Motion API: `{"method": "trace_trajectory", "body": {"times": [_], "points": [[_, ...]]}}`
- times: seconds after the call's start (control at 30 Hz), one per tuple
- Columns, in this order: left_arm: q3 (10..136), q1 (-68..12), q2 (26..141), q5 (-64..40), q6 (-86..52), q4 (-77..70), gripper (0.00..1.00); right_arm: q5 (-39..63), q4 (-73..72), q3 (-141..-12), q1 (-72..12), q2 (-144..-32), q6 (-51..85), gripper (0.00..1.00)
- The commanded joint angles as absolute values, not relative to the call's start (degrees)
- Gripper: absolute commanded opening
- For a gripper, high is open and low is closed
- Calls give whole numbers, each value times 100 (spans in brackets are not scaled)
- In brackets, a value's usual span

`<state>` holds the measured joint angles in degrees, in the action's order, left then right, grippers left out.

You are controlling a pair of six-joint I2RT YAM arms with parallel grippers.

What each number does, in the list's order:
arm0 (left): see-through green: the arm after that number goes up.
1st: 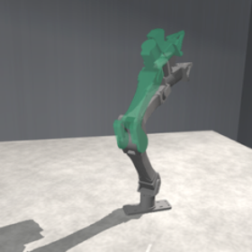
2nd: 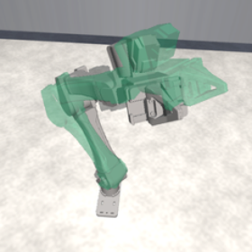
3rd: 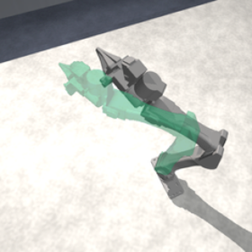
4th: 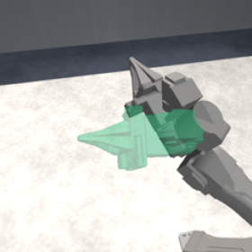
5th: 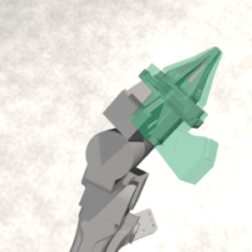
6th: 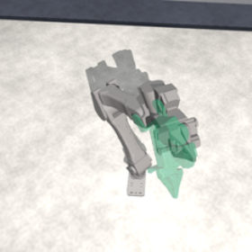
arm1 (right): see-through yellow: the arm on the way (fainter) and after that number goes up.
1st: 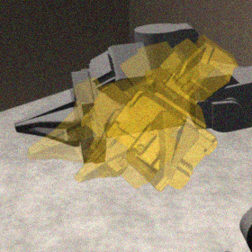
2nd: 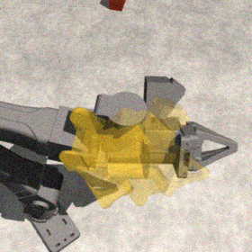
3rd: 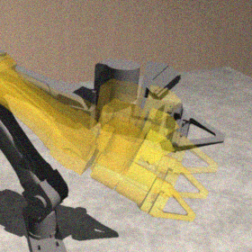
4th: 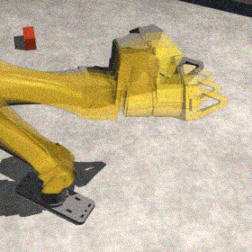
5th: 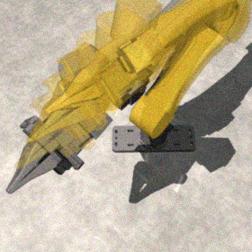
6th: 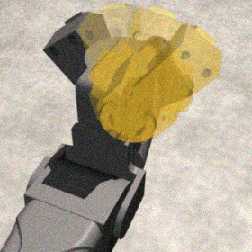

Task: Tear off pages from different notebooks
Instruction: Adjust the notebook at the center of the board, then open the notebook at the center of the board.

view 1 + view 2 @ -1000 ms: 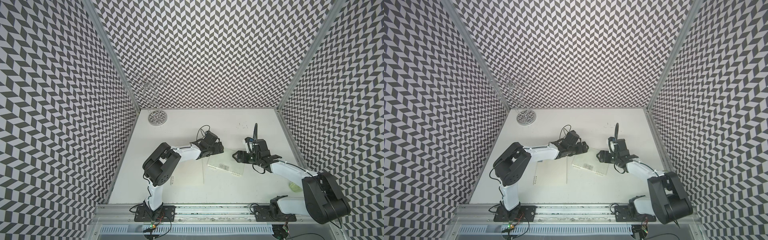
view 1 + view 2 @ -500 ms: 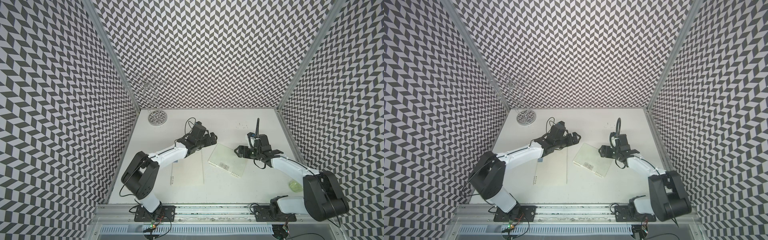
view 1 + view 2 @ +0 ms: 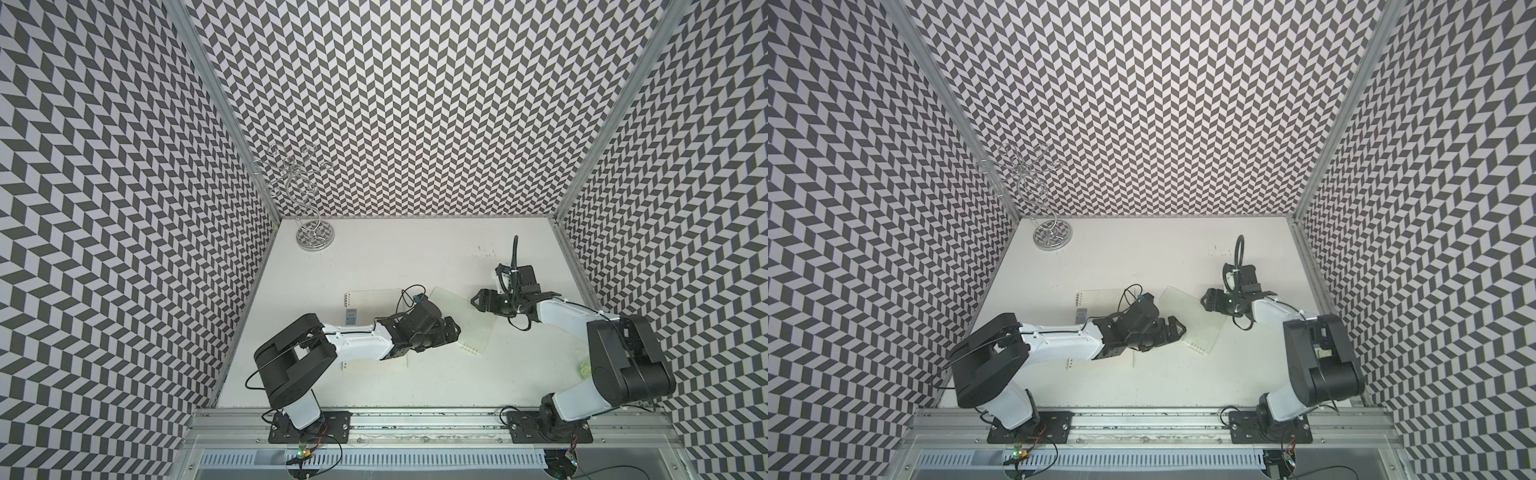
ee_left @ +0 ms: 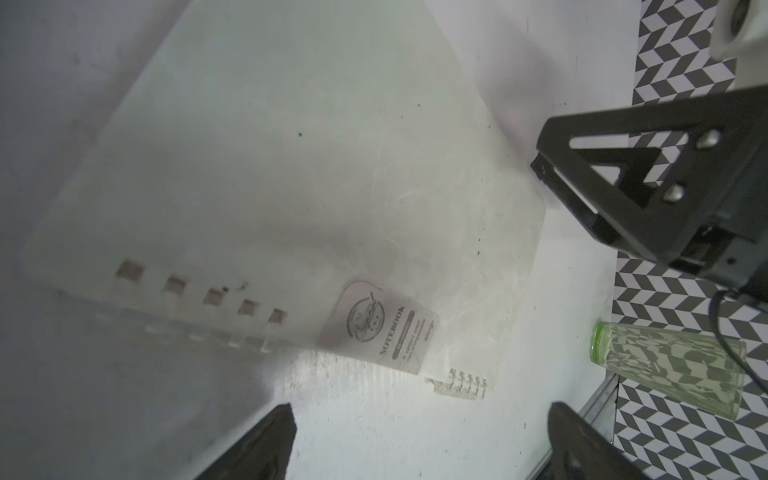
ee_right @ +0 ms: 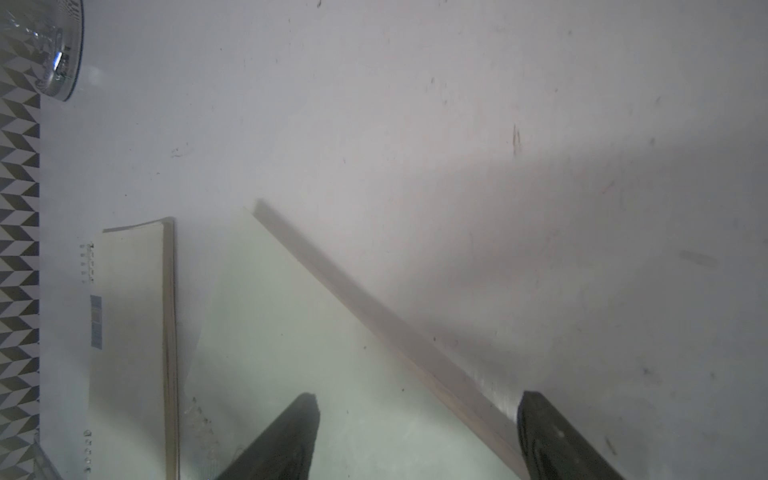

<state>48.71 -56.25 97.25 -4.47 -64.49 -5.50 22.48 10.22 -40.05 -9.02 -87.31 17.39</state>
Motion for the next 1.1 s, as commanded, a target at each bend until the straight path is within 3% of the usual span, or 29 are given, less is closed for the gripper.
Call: {"method": "trace_trajectory", "body": {"times": [0.0, 0.3, 0.5, 0.67, 0.9, 1.07], "points": [[5236, -5320, 10085, -529, -6239, -854, 97, 2542, 860, -3741, -930, -8391, 1954, 75], [6518, -4356, 11118, -1058, -5147, -917, 96, 2865, 712, -3408, -1445, -7877, 2430, 72], [6777, -3850, 11278, -1576, -4666, -546, 97, 2746, 664, -3733, -1337, -8111, 2403, 70], [6629, -3752, 11237, -1875, -4547, -545, 96, 2804, 561, -4136, -1256, -8870, 2303, 67], [6658, -3838, 11237, -2141, -4633, -720, 94, 3006, 396, -4176, -1248, -8999, 2346, 54], [6805, -3919, 11236, -2102, -4630, -633, 93, 2465, 727, -4281, -1147, -8888, 2227, 64]]}}
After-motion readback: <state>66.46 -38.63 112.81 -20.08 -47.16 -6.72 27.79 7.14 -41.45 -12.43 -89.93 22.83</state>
